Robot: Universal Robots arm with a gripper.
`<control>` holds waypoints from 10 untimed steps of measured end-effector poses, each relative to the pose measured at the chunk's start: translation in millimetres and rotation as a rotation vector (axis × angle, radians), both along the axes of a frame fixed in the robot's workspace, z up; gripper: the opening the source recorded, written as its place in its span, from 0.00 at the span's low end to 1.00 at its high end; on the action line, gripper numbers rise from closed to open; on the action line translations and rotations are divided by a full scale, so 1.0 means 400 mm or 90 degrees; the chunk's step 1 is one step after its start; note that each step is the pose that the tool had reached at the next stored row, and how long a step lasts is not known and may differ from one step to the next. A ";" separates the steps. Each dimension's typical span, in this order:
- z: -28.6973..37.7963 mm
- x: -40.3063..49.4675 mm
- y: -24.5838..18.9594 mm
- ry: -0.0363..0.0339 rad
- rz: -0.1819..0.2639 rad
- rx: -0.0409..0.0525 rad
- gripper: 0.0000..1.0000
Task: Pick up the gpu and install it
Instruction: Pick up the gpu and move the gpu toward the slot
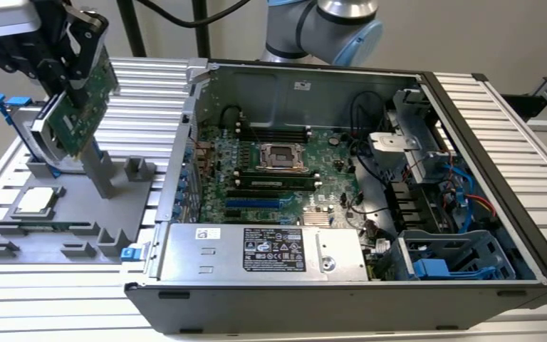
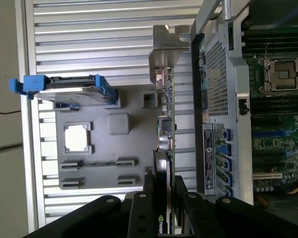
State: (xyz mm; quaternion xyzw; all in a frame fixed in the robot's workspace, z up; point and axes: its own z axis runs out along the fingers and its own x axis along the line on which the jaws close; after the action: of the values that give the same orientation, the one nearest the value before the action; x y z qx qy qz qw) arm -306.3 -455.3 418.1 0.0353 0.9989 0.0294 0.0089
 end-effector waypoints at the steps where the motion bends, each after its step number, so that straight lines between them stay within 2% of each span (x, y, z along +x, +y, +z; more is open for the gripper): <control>1: 0.000 0.001 0.000 0.0000 0.000 0.0000 0.00; 10: 0.000 0.012 0.001 0.0000 0.000 0.0000 0.00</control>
State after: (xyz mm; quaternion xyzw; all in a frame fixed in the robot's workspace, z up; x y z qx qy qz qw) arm -301.5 -454.7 418.2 0.0353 0.9989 0.0294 0.0089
